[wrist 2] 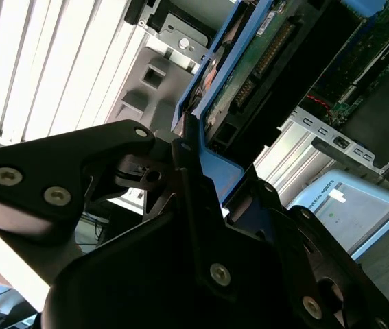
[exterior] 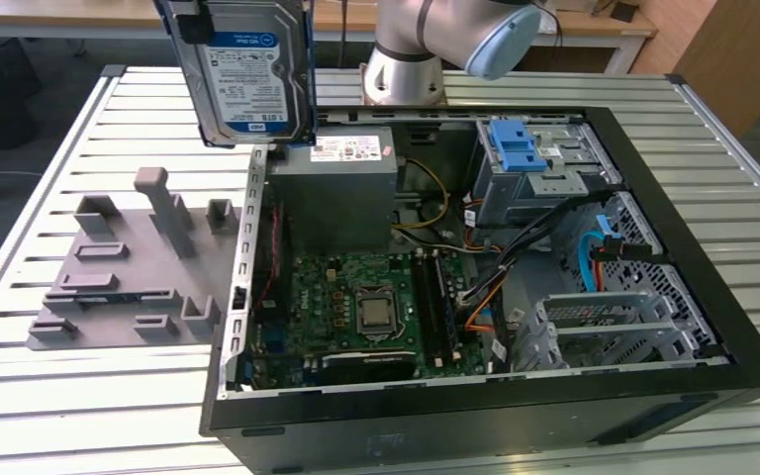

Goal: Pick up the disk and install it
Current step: 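Pick up the disk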

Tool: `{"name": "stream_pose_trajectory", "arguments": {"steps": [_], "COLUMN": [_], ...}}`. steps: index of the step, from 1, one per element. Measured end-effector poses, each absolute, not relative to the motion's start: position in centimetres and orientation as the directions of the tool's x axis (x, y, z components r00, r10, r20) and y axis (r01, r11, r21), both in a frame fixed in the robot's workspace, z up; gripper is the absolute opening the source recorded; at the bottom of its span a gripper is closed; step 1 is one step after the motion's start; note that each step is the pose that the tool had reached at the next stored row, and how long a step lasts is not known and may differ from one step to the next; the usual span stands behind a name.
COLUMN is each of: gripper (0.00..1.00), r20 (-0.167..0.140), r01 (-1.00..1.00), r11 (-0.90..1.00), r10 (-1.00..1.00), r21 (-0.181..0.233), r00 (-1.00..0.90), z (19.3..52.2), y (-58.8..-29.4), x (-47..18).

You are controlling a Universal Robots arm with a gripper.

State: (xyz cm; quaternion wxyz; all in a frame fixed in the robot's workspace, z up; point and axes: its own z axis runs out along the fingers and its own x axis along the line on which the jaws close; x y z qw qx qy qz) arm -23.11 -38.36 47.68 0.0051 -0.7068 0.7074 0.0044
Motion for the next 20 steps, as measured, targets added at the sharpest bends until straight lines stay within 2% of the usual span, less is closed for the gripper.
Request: {"name": "stream_pose_trajectory", "arguments": {"steps": [20], "gripper": [0.36], "r20": [-0.013], "r01": [-1.000], "r11": [0.001], "r10": [-1.000], "r21": [-0.001], "r00": [-0.001], "z": [47.7], "y": [-38.7], "x": [-20.9]}}
